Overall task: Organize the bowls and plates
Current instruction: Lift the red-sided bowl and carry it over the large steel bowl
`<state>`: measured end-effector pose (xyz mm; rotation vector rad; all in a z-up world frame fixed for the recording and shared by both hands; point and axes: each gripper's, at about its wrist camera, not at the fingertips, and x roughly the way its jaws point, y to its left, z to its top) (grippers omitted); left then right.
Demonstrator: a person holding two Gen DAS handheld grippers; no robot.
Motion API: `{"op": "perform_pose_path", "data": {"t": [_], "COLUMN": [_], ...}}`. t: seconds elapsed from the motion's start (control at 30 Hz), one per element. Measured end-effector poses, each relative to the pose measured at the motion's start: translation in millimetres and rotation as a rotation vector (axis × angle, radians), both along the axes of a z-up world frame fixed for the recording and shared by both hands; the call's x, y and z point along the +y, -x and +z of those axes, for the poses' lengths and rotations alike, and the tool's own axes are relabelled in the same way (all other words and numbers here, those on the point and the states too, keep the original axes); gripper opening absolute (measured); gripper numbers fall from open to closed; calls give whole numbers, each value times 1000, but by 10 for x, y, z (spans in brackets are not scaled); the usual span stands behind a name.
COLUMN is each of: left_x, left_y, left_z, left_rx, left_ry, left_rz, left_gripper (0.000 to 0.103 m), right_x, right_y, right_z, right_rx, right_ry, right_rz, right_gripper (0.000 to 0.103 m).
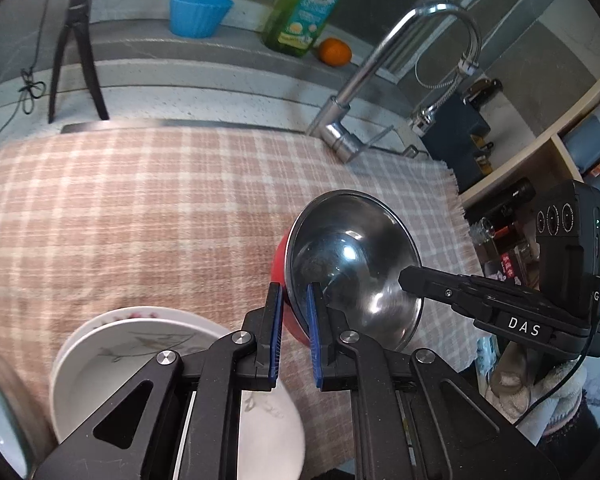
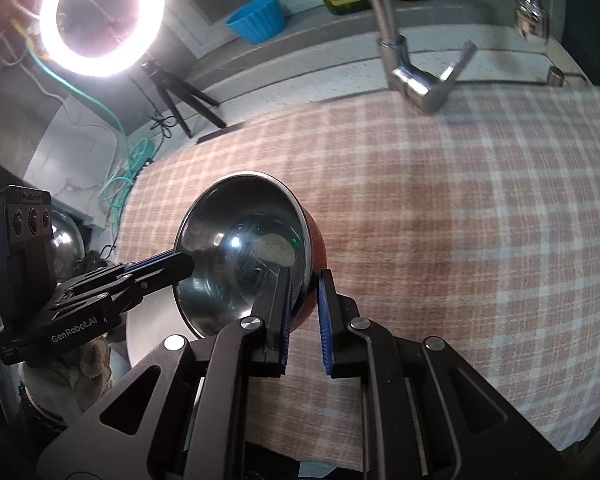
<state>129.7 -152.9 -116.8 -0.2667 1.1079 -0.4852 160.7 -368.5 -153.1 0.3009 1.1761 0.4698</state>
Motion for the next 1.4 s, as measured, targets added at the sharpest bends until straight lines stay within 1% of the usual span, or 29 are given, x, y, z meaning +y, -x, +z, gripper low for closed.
{"op": "perform_pose_path", "data": {"t": [0.27, 0.57, 0.73, 1.0, 1.23, 1.4], "left_x": [492, 1161, 1519, 2021, 2356, 2511], "left_y": [194, 490, 653, 887, 1037, 1120], "left_z": [272, 402, 424, 369, 302, 201], "left_rx": [-52, -73, -74, -58, -34, -14], "left_ry": [12, 20, 17, 14, 17, 24], "left_rz": [92, 230, 305, 418, 488, 521], "left_gripper": [10, 10, 10, 10, 10, 10], "right_x": [513, 1270, 1704, 2329, 2712, 2938], "right_y": [50, 154, 231, 361, 434, 475], "right_z": [303, 512, 542, 529, 441, 354], "right_rx": [-48, -79, -82, -76, -55, -40], "right_ry": [-25, -43, -54, -48, -33, -10], "right_rz": [102, 245, 325, 433, 503, 538], "right_gripper": [13, 13, 13, 13, 13, 13]}}
